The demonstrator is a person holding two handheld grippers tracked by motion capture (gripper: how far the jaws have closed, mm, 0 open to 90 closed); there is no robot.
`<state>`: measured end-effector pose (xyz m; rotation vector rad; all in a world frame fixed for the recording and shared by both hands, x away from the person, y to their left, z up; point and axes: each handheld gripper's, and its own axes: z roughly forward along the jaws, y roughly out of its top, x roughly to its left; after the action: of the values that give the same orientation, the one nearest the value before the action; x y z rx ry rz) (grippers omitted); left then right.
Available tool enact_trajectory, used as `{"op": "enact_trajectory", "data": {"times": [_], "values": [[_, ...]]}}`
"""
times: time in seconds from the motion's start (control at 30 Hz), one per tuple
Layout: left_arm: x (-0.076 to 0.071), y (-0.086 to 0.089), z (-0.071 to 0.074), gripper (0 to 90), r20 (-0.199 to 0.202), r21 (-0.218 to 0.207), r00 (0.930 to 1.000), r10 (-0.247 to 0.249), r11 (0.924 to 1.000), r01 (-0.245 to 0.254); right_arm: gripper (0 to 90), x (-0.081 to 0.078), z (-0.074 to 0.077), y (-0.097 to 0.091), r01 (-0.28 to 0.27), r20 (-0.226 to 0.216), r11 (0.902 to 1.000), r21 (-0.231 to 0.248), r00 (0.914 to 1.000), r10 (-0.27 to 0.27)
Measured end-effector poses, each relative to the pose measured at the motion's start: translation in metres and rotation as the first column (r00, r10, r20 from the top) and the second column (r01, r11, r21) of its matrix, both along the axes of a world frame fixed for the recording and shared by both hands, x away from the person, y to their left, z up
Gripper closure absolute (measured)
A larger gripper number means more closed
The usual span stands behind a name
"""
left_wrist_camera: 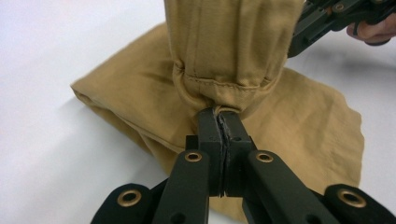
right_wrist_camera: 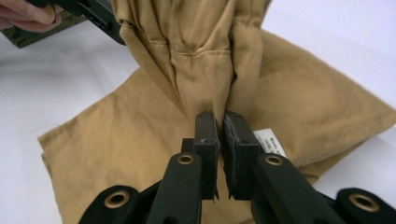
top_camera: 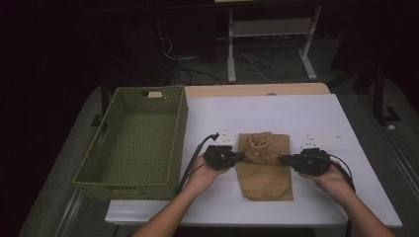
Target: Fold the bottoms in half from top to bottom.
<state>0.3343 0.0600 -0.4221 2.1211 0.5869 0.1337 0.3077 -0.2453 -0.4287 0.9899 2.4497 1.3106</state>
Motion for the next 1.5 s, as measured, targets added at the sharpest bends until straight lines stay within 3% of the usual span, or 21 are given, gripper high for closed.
{"op": "enact_trajectory", "data": {"times": [0.5,0.77,0.9,1.0,1.07,1.13,1.2,1.33,1.5], "values": [[-0.012,0.001,-0.010,87.4,-0.025,0.046,0.9989,-0.039,0.9981,0.040,83.1,-0.013,-0.005,0.003,-0.044,-0.029,0.9988,-0.022,0.9987,0.043],[-0.010,-0.002,-0.020,84.6,-0.050,0.076,0.9969,-0.061,0.9950,0.064,80.8,-0.015,-0.013,0.002,-0.059,-0.052,0.9956,-0.072,0.9971,0.056],[-0.009,0.001,-0.019,79.0,-0.072,0.074,0.9956,-0.059,0.9951,0.065,80.7,-0.016,-0.013,0.004,-0.071,-0.046,0.9940,-0.083,0.9967,0.068],[-0.007,0.008,-0.012,70.0,-0.114,0.040,0.9922,-0.049,0.9977,0.054,80.7,-0.016,-0.013,0.004,-0.069,-0.049,0.9945,-0.079,0.9967,0.065],[-0.007,0.014,-0.006,68.8,-0.118,0.007,0.9921,-0.041,0.9991,0.042,80.8,-0.016,-0.013,0.003,-0.067,-0.052,0.9947,-0.078,0.9967,0.063],[-0.007,0.019,0.002,71.1,-0.120,-0.028,0.9923,-0.033,0.9992,0.029,80.8,-0.015,-0.012,0.003,-0.071,-0.052,0.9946,-0.076,0.9964,0.067],[-0.005,0.020,0.008,80.3,-0.106,-0.047,0.9943,-0.013,0.9989,0.008,80.8,-0.016,-0.013,0.004,-0.076,-0.051,0.9941,-0.077,0.9961,0.072],[0.004,0.013,0.009,88.4,-0.102,-0.035,0.9945,0.025,0.9990,-0.028,80.8,-0.016,-0.013,0.005,-0.081,-0.051,0.9931,-0.084,0.9958,0.077],[0.002,-0.008,0.009,89.3,-0.102,-0.033,0.9945,-0.025,0.9992,0.021,80.8,-0.017,-0.012,0.005,-0.076,-0.051,0.9938,-0.081,0.9961,0.072]]}}
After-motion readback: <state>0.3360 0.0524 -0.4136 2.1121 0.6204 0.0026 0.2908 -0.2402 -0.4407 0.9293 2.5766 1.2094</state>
